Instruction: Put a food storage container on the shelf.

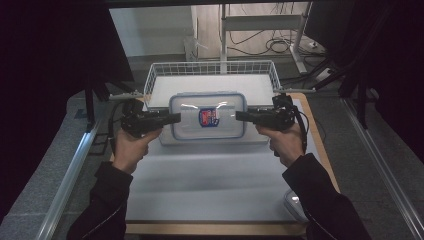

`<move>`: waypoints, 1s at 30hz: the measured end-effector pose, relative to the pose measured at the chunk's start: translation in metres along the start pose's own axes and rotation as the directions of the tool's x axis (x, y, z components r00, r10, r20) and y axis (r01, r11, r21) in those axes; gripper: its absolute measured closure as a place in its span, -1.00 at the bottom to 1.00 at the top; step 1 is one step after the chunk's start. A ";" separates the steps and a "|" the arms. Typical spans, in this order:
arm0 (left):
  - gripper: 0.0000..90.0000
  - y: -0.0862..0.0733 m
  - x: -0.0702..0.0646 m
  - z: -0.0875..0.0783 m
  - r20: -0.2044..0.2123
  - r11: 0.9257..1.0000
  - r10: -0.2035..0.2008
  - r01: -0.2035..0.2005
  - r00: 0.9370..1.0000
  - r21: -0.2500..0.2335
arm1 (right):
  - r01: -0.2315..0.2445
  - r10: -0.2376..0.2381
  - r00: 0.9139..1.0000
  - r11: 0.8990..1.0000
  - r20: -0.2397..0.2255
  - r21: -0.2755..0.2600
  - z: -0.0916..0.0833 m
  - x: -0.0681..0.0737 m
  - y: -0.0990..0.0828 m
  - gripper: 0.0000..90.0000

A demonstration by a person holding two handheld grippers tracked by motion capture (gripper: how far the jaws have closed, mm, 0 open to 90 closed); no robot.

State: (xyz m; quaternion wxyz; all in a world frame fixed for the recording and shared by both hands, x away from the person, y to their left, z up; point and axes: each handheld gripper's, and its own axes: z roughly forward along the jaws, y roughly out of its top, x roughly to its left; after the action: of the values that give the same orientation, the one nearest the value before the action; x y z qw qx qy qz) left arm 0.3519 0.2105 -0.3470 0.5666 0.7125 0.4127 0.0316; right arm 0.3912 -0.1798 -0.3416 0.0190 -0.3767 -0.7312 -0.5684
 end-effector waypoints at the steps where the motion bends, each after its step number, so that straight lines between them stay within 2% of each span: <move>1: 0.16 0.000 0.000 0.000 0.000 1.000 0.000 0.000 1.000 0.000 | 0.000 0.000 1.000 1.000 0.000 0.000 0.000 0.000 0.000 0.11; 7: 0.16 0.024 0.007 0.004 0.007 1.000 0.003 -0.003 1.000 -0.005 | 0.008 -0.008 1.000 1.000 0.008 -0.011 0.001 -0.003 0.024 0.11; 13: 0.16 0.040 0.016 0.008 0.013 1.000 -0.003 0.004 1.000 -0.010 | 0.005 -0.004 1.000 1.000 0.012 -0.024 0.005 -0.009 0.043 0.11; 25: 0.16 0.067 0.031 0.016 0.005 1.000 -0.018 0.018 1.000 -0.008 | -0.055 0.055 0.998 0.998 0.000 -0.043 0.016 -0.025 0.063 0.11; 27: 0.16 0.069 0.032 0.016 0.005 1.000 -0.020 0.020 1.000 -0.007 | -0.049 0.050 0.999 0.998 0.003 -0.045 0.017 -0.027 0.064 0.11; 30: 0.16 0.076 0.038 0.020 0.002 0.999 -0.035 0.035 0.999 -0.015 | -0.067 0.067 0.998 0.997 0.003 -0.045 0.021 -0.031 0.069 0.11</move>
State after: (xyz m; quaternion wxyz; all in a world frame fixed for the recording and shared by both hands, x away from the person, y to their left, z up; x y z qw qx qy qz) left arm 0.4293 0.2173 -0.3070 0.5727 0.7010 0.4243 0.0239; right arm 0.4614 -0.1742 -0.3065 0.0277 -0.4026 -0.7053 -0.5829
